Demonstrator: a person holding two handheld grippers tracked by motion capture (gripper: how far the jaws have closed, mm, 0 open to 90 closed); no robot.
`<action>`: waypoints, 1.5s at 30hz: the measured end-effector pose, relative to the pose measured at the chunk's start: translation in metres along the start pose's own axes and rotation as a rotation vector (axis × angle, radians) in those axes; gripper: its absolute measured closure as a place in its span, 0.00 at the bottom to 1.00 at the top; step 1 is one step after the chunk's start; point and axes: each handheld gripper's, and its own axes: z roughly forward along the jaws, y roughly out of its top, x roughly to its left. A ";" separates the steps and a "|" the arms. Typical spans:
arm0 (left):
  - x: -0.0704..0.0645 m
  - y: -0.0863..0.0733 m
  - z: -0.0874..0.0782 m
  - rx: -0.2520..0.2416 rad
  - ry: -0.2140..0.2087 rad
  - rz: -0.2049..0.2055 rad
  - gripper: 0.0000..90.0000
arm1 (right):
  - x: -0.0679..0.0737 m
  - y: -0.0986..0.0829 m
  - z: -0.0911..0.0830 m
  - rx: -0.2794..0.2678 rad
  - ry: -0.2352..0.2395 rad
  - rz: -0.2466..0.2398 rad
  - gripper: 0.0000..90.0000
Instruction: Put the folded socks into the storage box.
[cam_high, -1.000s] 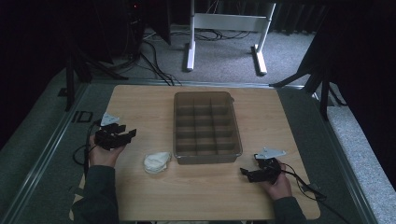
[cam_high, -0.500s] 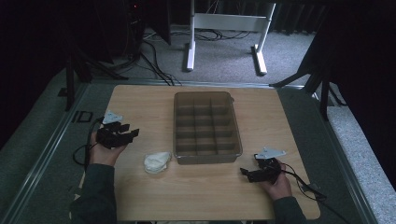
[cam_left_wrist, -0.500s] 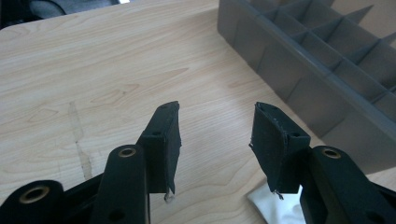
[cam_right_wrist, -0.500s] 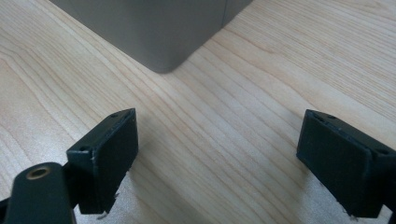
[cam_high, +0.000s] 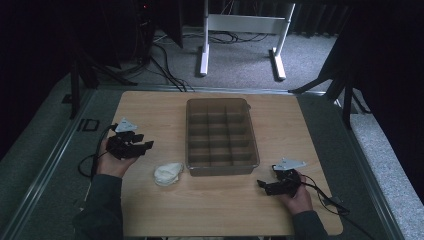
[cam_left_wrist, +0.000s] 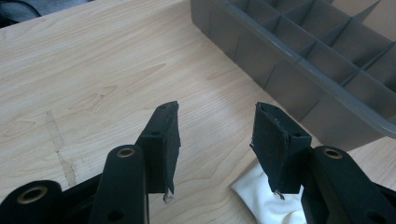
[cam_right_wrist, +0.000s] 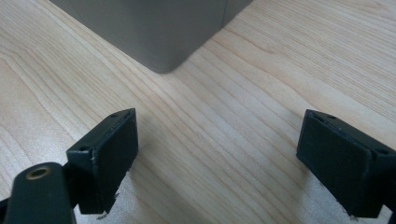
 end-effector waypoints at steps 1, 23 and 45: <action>0.000 0.000 0.000 0.004 0.000 0.001 0.57 | 0.000 0.000 0.000 0.000 0.000 0.000 0.14; -0.008 0.007 -0.001 0.095 -0.039 0.120 0.56 | 0.000 0.000 0.000 0.000 0.000 0.001 0.14; -0.006 0.001 0.007 0.187 -0.197 0.213 0.56 | 0.000 0.000 0.000 0.000 0.000 0.000 0.14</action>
